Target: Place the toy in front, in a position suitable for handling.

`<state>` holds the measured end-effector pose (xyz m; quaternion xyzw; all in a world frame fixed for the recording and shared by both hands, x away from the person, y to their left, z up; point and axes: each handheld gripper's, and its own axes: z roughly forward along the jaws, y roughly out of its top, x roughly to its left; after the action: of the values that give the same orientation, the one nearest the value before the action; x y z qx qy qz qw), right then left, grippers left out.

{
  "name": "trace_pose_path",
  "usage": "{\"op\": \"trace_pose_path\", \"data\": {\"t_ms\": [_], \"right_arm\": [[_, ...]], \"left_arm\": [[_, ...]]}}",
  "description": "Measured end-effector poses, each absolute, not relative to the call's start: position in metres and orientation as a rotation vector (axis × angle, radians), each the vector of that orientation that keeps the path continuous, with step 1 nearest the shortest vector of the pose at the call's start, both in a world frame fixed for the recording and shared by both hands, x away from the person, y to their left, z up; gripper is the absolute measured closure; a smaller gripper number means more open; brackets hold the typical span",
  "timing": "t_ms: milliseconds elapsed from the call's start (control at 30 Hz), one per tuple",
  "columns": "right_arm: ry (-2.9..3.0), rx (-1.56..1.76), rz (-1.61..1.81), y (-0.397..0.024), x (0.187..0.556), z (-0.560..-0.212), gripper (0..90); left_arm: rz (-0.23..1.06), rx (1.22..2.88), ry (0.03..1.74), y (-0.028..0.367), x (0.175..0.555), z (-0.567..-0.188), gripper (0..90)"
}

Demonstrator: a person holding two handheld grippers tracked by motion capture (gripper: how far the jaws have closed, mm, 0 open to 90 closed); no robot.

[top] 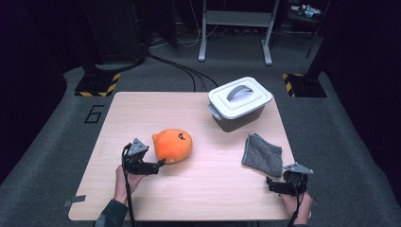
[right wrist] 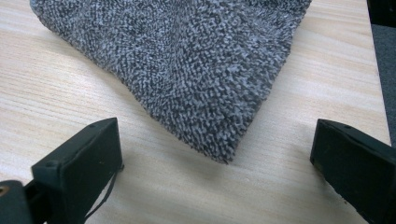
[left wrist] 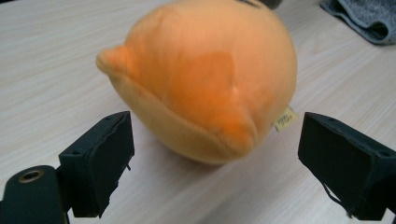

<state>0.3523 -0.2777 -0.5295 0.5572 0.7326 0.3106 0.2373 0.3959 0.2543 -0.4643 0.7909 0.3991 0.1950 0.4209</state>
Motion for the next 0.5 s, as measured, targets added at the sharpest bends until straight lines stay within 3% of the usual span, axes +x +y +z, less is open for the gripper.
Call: {"op": "trace_pose_path", "data": {"t_ms": [300, 500], "right_arm": [[2.005, 1.533, 0.852, -0.277, 0.352, -0.529, 1.3], [2.011, 1.524, 0.852, -0.278, 0.352, -0.53, 1.4]], "left_arm": [[0.48, 1.998, 1.004, 0.242, 0.426, -0.451, 11.2], [0.465, 2.046, 1.021, 0.233, 0.435, -0.464, 20.5]]}}
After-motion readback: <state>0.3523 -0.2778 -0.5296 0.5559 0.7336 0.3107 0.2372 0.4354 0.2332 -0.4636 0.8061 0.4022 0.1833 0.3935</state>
